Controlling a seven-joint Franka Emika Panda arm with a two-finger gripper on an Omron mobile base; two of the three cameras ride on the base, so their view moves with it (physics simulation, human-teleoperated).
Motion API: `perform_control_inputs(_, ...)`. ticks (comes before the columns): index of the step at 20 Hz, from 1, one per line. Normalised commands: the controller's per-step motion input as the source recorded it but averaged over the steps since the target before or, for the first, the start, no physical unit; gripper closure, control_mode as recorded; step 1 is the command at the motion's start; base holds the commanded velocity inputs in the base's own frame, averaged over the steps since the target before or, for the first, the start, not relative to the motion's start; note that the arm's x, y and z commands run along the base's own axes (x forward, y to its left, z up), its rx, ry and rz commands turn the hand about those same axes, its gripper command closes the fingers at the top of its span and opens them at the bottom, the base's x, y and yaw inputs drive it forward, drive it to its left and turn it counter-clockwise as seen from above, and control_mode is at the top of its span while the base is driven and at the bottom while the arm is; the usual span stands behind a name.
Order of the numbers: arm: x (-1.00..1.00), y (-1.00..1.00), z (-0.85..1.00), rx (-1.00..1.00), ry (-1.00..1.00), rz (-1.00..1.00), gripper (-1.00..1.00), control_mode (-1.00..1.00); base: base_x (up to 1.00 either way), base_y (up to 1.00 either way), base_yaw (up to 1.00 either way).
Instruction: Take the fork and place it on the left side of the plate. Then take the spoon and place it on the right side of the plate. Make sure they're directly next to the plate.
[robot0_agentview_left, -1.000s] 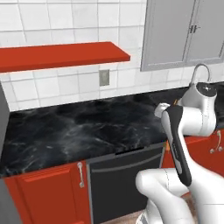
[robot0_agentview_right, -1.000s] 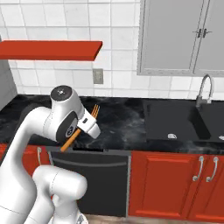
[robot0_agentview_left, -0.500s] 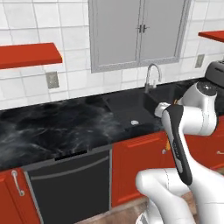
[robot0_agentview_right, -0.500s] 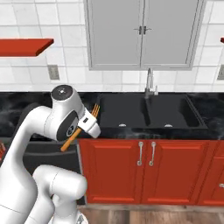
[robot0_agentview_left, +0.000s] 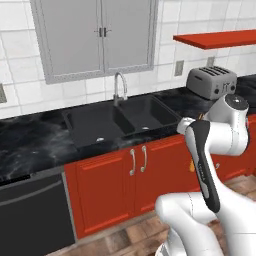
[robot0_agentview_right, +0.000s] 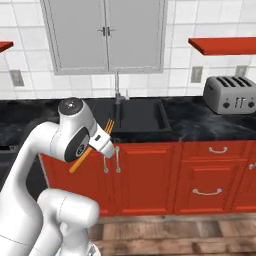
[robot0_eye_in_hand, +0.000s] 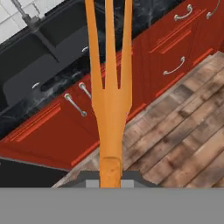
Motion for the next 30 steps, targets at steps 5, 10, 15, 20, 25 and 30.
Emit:
perform_control_inputs(5,0.00,0.00,0.00,0.00,0.00,0.00,1.00,1.00,-0.25,-1.00,-0.15)
perform_control_inputs(10,0.00,0.00,0.00,0.00,0.00,0.00,1.00,1.00,-0.25,-1.00,-0.14)
perform_control_inputs(15,0.00,0.00,0.00,0.00,0.00,0.00,1.00,1.00,-0.28,-1.00,-0.15)
perform_control_inputs(20,0.00,0.00,0.00,0.00,0.00,0.00,1.00,1.00,-0.31,-1.00,-0.15)
perform_control_inputs(25,0.00,0.00,0.00,0.00,0.00,0.00,1.00,1.00,-0.46,-1.00,-0.14)
perform_control_inputs(30,0.00,0.00,0.00,0.00,0.00,0.00,1.00,1.00,-0.57,-1.00,-0.14)
